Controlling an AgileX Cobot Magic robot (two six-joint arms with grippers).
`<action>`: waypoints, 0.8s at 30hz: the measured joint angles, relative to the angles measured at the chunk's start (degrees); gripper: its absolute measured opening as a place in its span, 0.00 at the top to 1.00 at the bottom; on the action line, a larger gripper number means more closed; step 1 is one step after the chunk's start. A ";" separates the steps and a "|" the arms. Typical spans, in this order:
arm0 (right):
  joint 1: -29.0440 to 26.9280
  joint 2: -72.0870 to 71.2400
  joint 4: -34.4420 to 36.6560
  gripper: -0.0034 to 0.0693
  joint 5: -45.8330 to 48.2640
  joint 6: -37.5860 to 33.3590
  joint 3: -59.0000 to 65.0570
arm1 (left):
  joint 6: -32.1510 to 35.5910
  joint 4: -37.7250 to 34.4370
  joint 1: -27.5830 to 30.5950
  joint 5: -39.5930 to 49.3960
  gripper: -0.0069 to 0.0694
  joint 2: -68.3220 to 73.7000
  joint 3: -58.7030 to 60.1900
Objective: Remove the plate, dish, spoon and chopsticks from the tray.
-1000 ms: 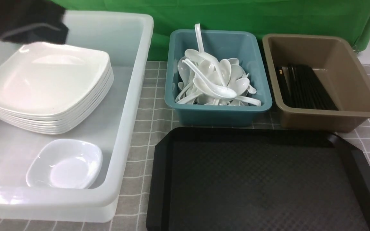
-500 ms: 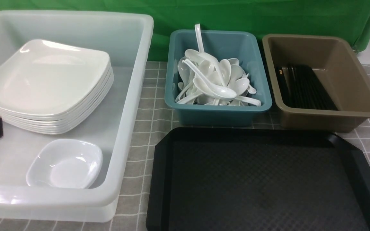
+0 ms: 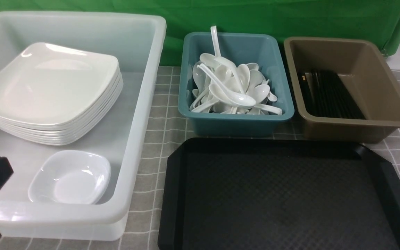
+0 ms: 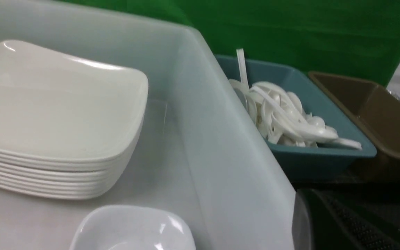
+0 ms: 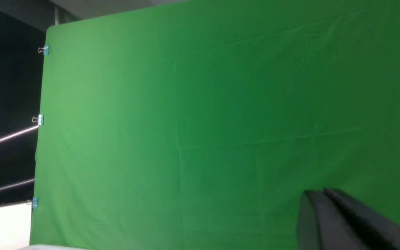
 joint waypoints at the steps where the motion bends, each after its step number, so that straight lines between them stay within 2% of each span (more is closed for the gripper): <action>1: 0.00 0.00 0.00 0.90 0.17 0.00 0.00 | 0.00 0.00 0.00 -0.92 0.90 0.00 0.00; 18: 0.00 -0.04 0.00 0.84 4.19 0.00 0.00 | 0.44 1.18 0.00 -3.14 0.90 0.00 0.00; 24: 0.00 -0.04 0.00 0.83 4.24 -0.06 0.00 | 1.22 8.10 0.12 -4.87 0.90 -1.36 1.49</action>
